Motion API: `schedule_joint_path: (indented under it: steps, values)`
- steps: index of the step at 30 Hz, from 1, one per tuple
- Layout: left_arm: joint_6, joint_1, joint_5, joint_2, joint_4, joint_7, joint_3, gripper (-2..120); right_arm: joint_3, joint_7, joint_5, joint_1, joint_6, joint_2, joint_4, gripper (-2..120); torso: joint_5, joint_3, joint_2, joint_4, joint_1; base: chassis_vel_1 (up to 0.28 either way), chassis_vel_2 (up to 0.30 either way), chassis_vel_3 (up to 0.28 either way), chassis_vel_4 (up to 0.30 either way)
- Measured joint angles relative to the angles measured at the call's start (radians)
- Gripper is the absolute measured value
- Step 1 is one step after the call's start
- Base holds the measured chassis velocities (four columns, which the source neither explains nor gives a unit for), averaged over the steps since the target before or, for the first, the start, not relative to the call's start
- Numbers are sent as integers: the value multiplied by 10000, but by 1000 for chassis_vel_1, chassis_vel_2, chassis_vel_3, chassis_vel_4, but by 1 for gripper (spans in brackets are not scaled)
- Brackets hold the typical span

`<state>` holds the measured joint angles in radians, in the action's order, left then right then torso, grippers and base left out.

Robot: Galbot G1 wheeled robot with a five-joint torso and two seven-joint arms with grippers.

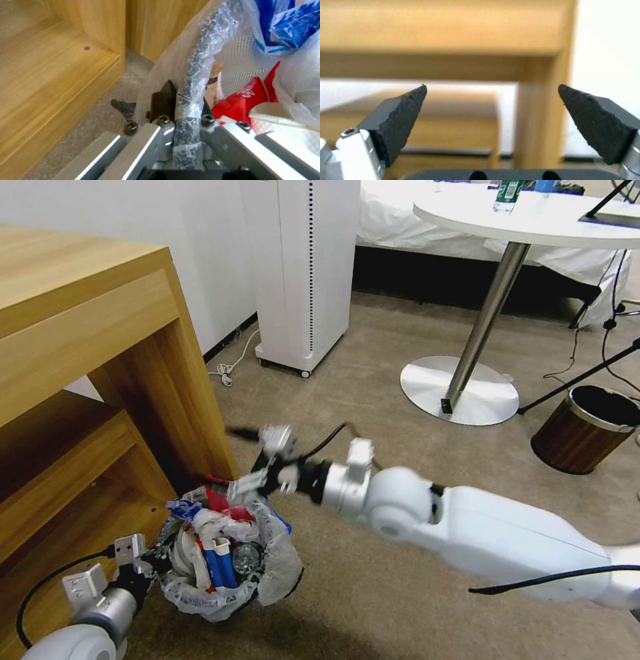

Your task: Pick up the trash bin and place the garbage on the floor into it.

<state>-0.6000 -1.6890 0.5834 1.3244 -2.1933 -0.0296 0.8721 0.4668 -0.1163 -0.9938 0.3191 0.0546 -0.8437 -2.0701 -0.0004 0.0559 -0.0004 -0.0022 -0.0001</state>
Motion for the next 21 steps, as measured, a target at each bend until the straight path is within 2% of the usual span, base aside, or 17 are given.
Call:
schedule_joint_path:
  steps: [4,5,7,8,9,10,12,13,15,16,18,19,21]
  values:
    - [-24,-344,11,138,-228,-57,211,0,-2419,195,-48,1441,-1,313,-614,100,4,1,0,2,0,0,0,0,0]
    - [-24,-344,11,138,-228,-57,211,0,-2419,195,-48,1441,-1,313,-614,100,4,1,0,2,0,0,0,0,0]
    - [-153,-414,64,74,-282,-192,243,0,-3868,283,-30,2258,-42,354,-957,100,3,0,0,3,0,0,0,0,0]
    - [-153,-414,64,74,-282,-192,243,0,-3868,283,-30,2258,-42,354,-957,100,3,0,0,3,0,0,0,0,0]
    - [-248,-422,143,-21,-311,-262,246,0,-4623,284,-32,2717,-68,420,-1170,100,2,0,0,4,0,0,0,0,0]
    - [-430,-436,377,-207,-375,-418,248,0,-5850,273,-39,3507,-127,572,-1482,100,3,0,0,1,0,0,0,0,0]
    - [-598,-453,604,-471,-404,-565,245,0,-7234,235,-10,4588,-128,783,-1759,100,3,-1,0,-4,0,0,0,0,0]
    - [-598,-453,604,-471,-404,-565,245,0,-7234,235,-10,4588,-128,783,-1759,100,3,-1,0,-4,0,0,0,0,0]
    - [-903,-407,1141,-826,-412,-1003,219,0,-8447,224,33,5589,-105,831,-1921,100,5,-1,0,-1,0,0,0,0,0]
    - [-903,-407,1141,-826,-412,-1003,219,0,-8447,224,33,5589,-105,831,-1921,100,5,-1,0,-1,0,0,0,0,0]
    - [-1202,-327,1830,-1266,-321,-1544,186,0,-9443,224,46,6397,-97,711,-2070,99,2,0,0,0,0,0,0,0,0]
    - [-1202,-327,1830,-1266,-321,-1544,186,0,-9443,224,46,6397,-97,711,-2070,99,2,0,0,0,0,0,0,0,0]
    - [-1361,-230,2467,-1723,-106,-2007,163,0,-10295,163,120,7134,-61,534,-2179,99,-1,-1,0,0,0,0,0,0,0]
